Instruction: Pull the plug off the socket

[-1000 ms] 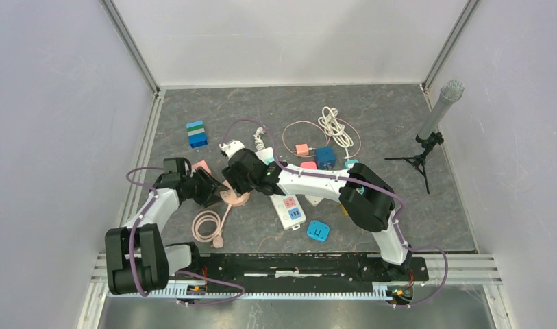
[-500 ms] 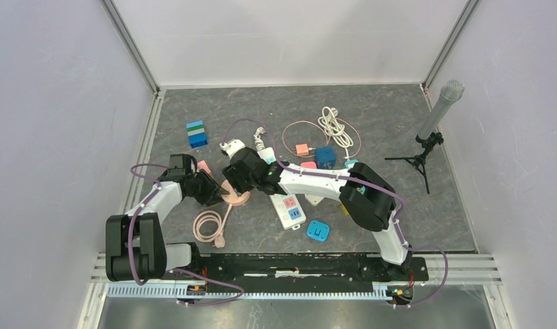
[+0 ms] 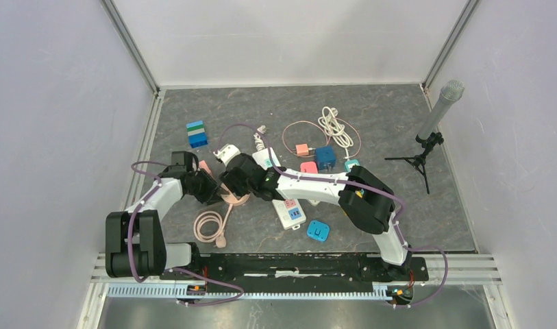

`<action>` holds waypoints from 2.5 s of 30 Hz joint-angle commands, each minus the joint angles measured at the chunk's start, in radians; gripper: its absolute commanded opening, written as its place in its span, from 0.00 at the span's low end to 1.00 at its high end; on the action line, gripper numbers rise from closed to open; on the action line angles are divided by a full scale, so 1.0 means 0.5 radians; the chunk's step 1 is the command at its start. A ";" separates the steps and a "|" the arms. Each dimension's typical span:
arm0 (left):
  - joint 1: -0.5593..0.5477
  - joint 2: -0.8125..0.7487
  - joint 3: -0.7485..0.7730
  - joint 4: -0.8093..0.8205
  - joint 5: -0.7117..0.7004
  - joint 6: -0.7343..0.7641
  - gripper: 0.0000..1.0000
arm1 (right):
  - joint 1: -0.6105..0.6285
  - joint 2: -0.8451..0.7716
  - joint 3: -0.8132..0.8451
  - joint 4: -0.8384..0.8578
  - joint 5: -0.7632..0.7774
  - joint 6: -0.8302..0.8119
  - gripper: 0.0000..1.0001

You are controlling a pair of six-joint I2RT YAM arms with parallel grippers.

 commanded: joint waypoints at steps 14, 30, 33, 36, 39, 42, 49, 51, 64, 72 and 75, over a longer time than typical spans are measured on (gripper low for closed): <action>-0.034 0.132 -0.056 -0.155 -0.358 0.022 0.29 | 0.122 -0.021 0.159 0.166 -0.086 -0.289 0.00; -0.034 0.124 -0.001 -0.213 -0.364 0.049 0.25 | 0.086 -0.117 0.069 0.236 -0.118 -0.352 0.00; -0.035 0.111 -0.001 -0.213 -0.363 0.049 0.25 | -0.062 -0.234 -0.090 0.418 -0.424 -0.119 0.00; -0.033 0.106 0.009 -0.229 -0.385 0.049 0.25 | -0.220 -0.292 -0.248 0.637 -0.677 0.101 0.00; -0.035 0.086 0.016 -0.246 -0.430 0.057 0.26 | -0.124 -0.231 -0.120 0.483 -0.574 -0.050 0.00; -0.034 0.092 0.014 -0.247 -0.436 0.057 0.26 | 0.037 -0.161 -0.009 0.365 -0.357 -0.271 0.00; -0.034 0.108 0.009 -0.247 -0.438 0.058 0.26 | 0.047 -0.213 -0.065 0.363 -0.309 -0.295 0.00; -0.034 0.109 0.009 -0.247 -0.434 0.058 0.26 | -0.062 -0.257 -0.140 0.510 -0.539 -0.108 0.00; -0.035 0.131 0.002 -0.216 -0.360 0.065 0.44 | 0.142 -0.070 0.026 0.248 -0.233 -0.389 0.00; -0.039 0.136 -0.059 -0.125 -0.293 0.054 0.48 | -0.142 -0.231 -0.268 0.633 -0.867 0.097 0.00; -0.042 0.216 -0.055 -0.112 -0.274 0.046 0.48 | 0.000 -0.156 -0.070 0.405 -0.669 -0.166 0.00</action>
